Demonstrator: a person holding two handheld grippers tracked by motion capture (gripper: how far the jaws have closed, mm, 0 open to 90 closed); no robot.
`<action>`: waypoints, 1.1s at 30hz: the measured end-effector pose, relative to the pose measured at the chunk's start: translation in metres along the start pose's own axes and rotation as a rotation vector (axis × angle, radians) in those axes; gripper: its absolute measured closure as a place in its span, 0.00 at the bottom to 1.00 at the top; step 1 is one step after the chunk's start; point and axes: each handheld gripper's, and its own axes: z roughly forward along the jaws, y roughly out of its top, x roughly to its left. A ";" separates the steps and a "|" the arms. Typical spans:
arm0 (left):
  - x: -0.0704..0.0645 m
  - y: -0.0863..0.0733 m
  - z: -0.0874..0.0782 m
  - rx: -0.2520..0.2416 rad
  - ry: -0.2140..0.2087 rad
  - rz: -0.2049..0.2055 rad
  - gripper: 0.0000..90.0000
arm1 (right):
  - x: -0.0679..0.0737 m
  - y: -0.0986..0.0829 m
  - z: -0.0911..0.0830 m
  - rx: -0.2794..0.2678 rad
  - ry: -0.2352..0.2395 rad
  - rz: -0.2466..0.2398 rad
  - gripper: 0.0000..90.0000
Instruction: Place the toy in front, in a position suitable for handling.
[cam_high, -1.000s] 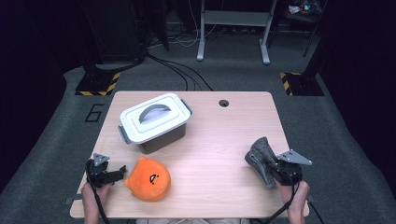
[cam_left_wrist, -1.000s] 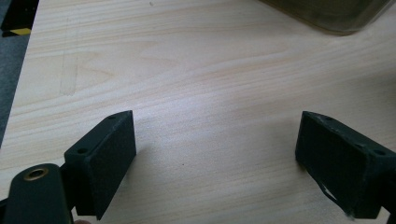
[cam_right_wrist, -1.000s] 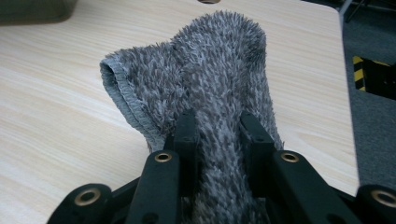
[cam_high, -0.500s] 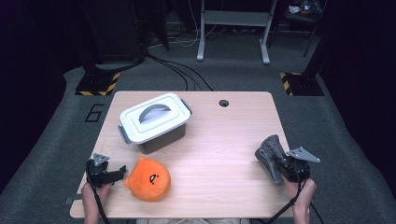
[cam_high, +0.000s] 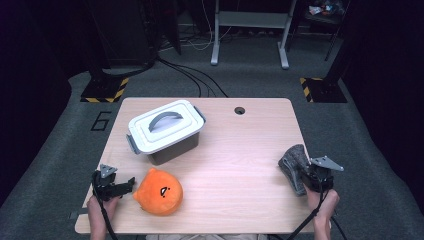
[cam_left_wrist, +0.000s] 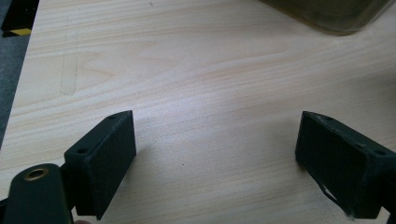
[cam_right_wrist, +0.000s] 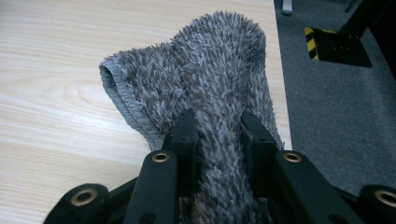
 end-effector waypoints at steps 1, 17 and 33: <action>0.000 0.000 0.000 0.000 0.001 0.001 0.13 | 0.000 -0.001 0.002 0.013 -0.005 0.004 0.78; 0.000 0.000 0.000 0.001 0.000 0.000 0.13 | -0.012 -0.020 0.038 0.130 -0.031 0.078 0.44; 0.000 0.000 0.000 0.004 0.000 -0.009 0.13 | -0.011 -0.010 0.020 0.076 0.039 0.030 0.03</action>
